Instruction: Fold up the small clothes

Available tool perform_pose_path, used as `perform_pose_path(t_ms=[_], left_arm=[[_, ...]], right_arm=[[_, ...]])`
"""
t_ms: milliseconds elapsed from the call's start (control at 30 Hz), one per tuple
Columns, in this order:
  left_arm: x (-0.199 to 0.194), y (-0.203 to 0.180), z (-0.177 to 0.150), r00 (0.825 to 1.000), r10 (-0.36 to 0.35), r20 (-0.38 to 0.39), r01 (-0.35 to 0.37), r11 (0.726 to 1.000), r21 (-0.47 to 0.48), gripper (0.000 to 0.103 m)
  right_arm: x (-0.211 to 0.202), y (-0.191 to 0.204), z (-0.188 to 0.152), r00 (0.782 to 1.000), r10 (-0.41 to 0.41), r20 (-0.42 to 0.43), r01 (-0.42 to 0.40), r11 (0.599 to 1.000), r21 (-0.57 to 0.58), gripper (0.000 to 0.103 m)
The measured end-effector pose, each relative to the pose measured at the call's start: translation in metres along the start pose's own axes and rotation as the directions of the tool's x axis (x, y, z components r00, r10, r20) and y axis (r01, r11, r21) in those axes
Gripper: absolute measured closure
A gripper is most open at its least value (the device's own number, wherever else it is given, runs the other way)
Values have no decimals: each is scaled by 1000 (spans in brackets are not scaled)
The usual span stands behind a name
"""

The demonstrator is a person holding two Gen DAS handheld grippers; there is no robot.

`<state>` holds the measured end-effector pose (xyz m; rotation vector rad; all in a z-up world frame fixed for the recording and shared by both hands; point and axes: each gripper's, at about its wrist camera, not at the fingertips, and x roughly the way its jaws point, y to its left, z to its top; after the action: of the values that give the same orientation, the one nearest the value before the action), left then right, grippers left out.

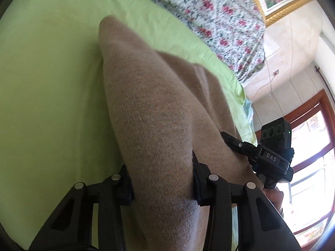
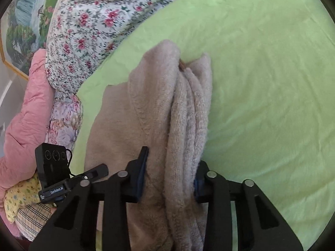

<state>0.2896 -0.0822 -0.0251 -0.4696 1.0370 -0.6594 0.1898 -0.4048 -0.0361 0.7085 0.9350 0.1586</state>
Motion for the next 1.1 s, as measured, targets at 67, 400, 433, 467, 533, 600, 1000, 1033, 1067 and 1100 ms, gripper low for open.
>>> perform_pose_path(t_ms=[67,400,433,467,533,600,1000,1033,1067,1100], left_arm=[[-25,-2,-8,1000,-2,18,2,1000,22,62],[-136,14,-81,997,67,42,-73,985,159,62],[-138,19,-87,996,80,39,-85,984,159,62],[-137,25,-94,995,96,28,-99,984,150,61],[-130,41,-107,992,128,1,-127,985,114,58],[-130,48,-114,991,130,19,-131,988,80,51],[-160,55,-107,971,213,110,-214,977,4,34],[-163,57,-103,968,218,125,-218,976,-14,34],[-164,59,-99,964,229,135,-227,973,-28,34],[-165,60,-94,959,243,147,-239,970,-44,34]], right_arm=[[-6,16,-13,1000,25,4,-25,1000,-11,69],[-9,83,-116,979,202,5,-202,978,-47,70],[-2,85,-124,978,208,-13,-208,977,-44,70],[3,86,-129,979,201,-27,-202,979,-42,70],[14,84,-140,989,138,-51,-139,990,-33,68],[18,82,-145,992,113,-53,-114,993,-15,63],[-30,102,-122,991,-100,90,108,990,-95,54],[-32,104,-117,991,-89,103,100,990,-102,54],[-32,107,-113,991,-76,108,88,990,-113,54],[-29,110,-108,992,-72,105,85,989,-124,55]])
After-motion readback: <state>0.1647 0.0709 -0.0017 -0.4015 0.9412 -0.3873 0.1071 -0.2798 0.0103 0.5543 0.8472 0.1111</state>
